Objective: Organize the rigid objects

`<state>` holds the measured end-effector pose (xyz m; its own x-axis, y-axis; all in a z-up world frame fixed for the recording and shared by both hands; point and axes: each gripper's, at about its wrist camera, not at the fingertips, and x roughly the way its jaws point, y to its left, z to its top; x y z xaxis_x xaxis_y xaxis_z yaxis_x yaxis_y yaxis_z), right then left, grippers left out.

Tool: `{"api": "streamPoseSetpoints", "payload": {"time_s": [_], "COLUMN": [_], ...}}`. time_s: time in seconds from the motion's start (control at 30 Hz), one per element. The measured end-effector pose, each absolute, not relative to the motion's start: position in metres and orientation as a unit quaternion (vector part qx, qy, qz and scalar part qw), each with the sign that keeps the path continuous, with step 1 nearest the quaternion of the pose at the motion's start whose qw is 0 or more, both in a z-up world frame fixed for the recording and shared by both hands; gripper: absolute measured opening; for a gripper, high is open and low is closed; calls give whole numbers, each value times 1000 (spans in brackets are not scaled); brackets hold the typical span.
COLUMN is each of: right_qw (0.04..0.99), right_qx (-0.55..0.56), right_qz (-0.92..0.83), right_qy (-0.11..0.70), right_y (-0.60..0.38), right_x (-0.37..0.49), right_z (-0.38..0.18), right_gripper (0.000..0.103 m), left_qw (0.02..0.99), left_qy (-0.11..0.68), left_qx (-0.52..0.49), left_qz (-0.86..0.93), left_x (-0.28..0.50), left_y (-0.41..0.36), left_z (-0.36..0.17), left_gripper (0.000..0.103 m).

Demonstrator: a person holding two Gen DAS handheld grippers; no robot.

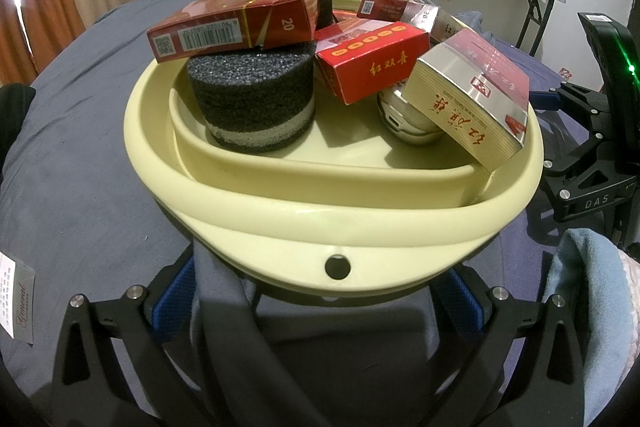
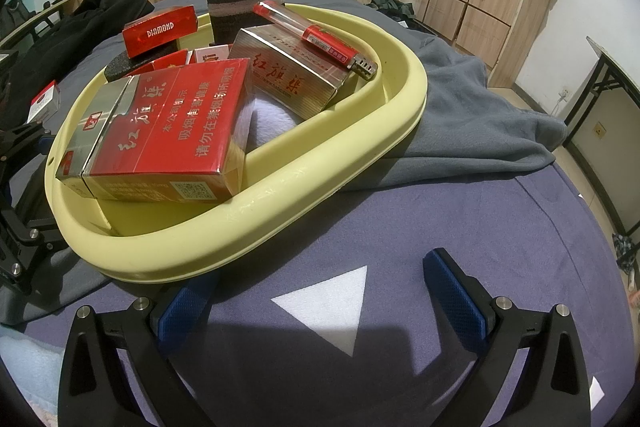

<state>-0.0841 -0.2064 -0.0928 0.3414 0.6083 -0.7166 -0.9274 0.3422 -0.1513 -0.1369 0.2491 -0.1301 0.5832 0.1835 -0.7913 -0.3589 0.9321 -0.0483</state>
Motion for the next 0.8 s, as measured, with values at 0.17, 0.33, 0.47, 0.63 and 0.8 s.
{"api": "streamPoseSetpoints", "payload": {"time_s": [0.17, 0.33, 0.47, 0.63, 0.8], "right_qw": [769, 769, 769, 769, 769], "right_qx": [-282, -282, -282, -282, -282], "right_qz": [499, 499, 500, 500, 500], "right_qy": [283, 283, 283, 283, 283], "right_y": [-206, -205, -208, -207, -207], "right_x": [-85, -84, -84, -84, -84], "right_z": [-93, -93, -93, -93, -93], "right_gripper": [103, 103, 103, 103, 103], "left_qw": [884, 884, 884, 884, 884], "left_qy": [430, 430, 430, 430, 430], "left_qx": [-102, -102, -102, -102, -102], "left_qz": [153, 153, 154, 153, 154], "left_x": [-137, -137, -138, -137, -138], "left_y": [249, 249, 249, 249, 249], "left_z": [-130, -130, -131, -131, -132], "left_gripper": [103, 103, 103, 103, 103]}}
